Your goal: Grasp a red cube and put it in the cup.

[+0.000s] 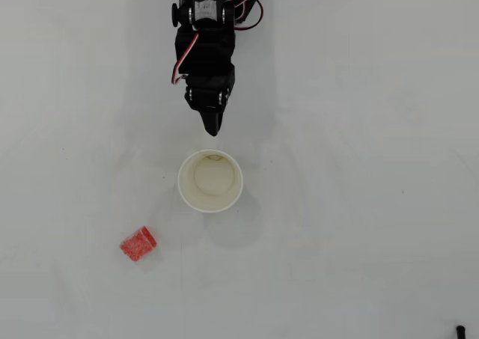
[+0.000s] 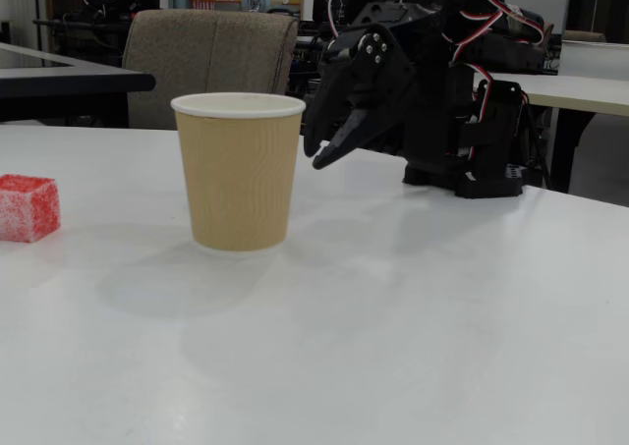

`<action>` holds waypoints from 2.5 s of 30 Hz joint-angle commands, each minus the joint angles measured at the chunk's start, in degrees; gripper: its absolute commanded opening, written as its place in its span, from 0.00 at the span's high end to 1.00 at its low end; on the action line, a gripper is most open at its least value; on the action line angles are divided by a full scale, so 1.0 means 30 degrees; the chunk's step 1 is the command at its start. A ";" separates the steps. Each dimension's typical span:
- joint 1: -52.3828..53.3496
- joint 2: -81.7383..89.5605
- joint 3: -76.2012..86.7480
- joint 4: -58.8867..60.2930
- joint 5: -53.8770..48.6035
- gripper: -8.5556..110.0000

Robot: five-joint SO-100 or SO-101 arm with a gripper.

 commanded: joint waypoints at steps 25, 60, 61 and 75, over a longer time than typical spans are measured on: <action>0.5215 -0.5654 -0.2812 -0.2285 -0.4980 0.92; 0.7119 -1.9336 -1.3008 -1.2305 -2.2061 0.92; 0.7061 -1.9600 -1.3242 -1.2539 -2.2910 0.92; 0.6094 -2.1152 -1.5176 -1.3975 -3.0000 0.92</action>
